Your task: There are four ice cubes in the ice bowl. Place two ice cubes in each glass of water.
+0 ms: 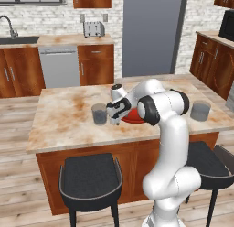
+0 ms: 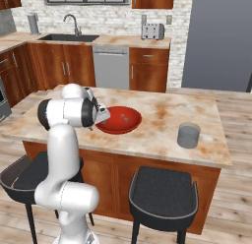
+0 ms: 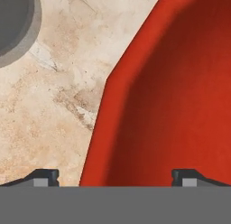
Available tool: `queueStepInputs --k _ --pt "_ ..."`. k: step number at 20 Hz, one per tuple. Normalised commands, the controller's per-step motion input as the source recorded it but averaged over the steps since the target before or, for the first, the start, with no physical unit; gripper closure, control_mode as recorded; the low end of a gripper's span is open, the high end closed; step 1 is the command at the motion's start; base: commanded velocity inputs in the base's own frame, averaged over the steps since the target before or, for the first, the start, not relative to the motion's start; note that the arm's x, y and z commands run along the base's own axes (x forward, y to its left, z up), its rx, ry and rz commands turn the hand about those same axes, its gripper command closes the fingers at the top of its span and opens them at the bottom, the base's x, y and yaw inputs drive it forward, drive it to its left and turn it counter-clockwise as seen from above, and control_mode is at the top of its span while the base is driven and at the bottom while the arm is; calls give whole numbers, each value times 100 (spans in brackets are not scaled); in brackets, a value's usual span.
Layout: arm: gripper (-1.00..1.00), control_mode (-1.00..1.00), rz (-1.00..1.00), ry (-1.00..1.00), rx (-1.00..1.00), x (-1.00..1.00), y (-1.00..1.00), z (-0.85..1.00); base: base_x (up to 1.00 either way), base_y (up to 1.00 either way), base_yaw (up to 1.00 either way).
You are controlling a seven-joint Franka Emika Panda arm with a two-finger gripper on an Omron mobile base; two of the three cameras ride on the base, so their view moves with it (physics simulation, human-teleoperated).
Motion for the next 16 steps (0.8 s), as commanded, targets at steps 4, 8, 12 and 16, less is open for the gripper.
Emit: queueStepInputs --k 4,8,12,16 --pt "100 -100 -6 1 0 11 -12 -18 0 0 0" --pt "100 -100 -6 1 0 2 -22 -1 0 0 0" --pt "100 -100 -5 0 0 -5 -16 21 0 0 0" --pt "100 -100 -1 0 0 -30 -2 71 0 0 0"
